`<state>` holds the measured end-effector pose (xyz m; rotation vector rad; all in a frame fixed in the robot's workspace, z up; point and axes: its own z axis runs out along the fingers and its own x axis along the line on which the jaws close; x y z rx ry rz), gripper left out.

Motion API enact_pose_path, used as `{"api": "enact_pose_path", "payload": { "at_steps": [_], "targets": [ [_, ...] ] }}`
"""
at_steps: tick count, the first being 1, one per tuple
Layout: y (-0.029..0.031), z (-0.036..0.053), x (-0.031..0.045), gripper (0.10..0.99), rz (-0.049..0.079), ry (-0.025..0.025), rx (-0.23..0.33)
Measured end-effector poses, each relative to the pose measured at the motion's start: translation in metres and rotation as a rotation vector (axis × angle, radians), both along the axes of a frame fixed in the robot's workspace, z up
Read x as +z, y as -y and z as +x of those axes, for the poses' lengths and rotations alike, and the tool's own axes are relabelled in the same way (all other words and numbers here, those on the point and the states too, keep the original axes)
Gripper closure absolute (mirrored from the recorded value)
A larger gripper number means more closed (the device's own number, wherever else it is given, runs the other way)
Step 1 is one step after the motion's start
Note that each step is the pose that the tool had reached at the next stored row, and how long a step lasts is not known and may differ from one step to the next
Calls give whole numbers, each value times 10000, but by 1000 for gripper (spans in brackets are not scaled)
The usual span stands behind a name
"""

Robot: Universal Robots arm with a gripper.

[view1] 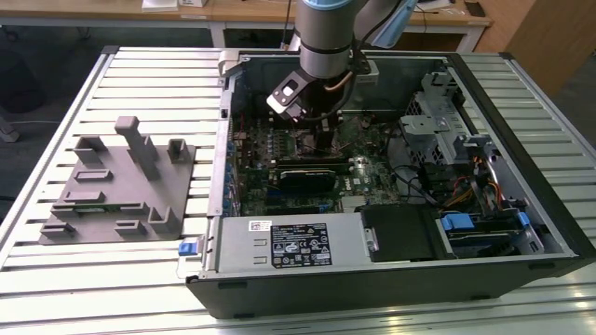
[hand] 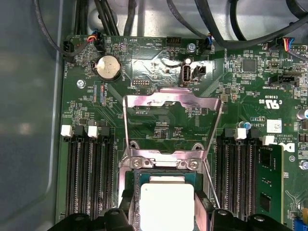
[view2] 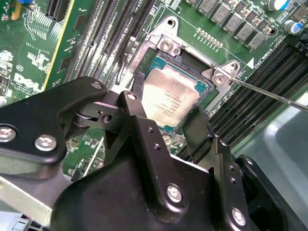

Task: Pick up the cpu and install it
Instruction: 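Place the cpu into insertion slot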

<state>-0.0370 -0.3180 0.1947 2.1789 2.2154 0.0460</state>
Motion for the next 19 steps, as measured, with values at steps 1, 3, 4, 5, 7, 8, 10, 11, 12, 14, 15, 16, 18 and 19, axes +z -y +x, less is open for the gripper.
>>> {"api": "enact_pose_path", "payload": {
  "at_steps": [1,3,4,5,7,8,10,11,12,14,15,16,18,19],
  "targets": [
    [-2,0,-1,482,5,0,-2],
    [-5,0,-3,482,29,0,-10],
    [-7,0,-4,482,42,0,-16],
    [-8,0,-5,482,53,0,-20],
    [-10,0,-7,482,73,0,-27],
    [-10,0,-8,482,83,0,-29],
    [-11,0,-8,482,101,0,-33],
    [-11,0,-9,482,103,0,-35],
    [-11,0,-9,482,103,0,-36],
    [-11,0,-9,482,102,0,-37],
    [-11,0,-8,482,100,0,-36],
    [-11,0,-8,482,98,0,-36],
    [-11,0,-9,482,92,0,-36],
    [-11,0,-9,482,90,0,-36]
  ]
}}
